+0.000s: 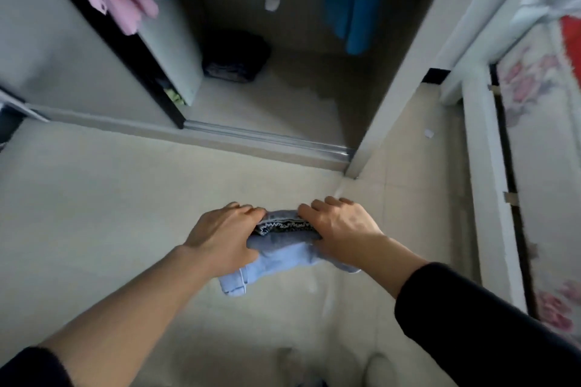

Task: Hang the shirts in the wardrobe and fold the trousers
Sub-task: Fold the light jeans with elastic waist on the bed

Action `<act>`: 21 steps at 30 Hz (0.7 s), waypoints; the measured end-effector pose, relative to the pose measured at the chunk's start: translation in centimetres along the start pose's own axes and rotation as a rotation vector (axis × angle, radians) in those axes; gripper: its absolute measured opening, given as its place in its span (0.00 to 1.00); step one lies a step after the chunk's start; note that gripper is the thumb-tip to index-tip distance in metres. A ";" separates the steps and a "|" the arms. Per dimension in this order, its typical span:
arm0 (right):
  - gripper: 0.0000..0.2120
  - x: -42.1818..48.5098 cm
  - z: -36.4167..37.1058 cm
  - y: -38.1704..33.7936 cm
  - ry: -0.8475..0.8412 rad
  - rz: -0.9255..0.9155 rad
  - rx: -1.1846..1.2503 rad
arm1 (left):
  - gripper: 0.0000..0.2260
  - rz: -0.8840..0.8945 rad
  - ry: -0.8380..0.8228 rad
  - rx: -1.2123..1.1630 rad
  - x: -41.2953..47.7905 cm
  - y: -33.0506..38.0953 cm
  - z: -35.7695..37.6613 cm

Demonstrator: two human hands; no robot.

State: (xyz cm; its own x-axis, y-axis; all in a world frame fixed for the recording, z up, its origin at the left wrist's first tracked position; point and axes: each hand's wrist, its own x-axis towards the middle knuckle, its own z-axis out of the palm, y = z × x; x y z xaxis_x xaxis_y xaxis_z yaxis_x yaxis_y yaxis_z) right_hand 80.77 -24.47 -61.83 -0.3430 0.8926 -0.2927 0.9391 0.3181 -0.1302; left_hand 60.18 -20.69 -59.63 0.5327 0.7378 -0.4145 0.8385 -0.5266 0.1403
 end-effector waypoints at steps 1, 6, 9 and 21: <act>0.22 1.4 -0.2 -0.1 0.014 -0.007 -0.014 | 0.20 -0.012 -0.001 0.003 0.6 -1.1 -0.3; 0.18 10.2 -0.6 1.4 0.051 -0.043 -0.040 | 0.21 -0.051 0.011 -0.001 6.9 -7.1 -1.0; 0.17 16.4 -0.1 3.6 0.054 -0.053 -0.066 | 0.22 -0.062 0.022 -0.003 12.7 -11.0 -0.6; 0.20 41.2 5.4 15.3 0.158 0.073 -0.198 | 0.18 -0.003 0.228 0.133 39.7 -23.6 2.2</act>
State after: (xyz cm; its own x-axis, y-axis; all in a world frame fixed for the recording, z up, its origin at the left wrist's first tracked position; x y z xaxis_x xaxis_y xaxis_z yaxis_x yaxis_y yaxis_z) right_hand 80.85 15.41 -81.01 -0.2810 0.9493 -0.1407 0.9527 0.2936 0.0781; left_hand 61.31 20.11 -81.39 0.5550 0.8077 -0.1991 0.8257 -0.5640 0.0136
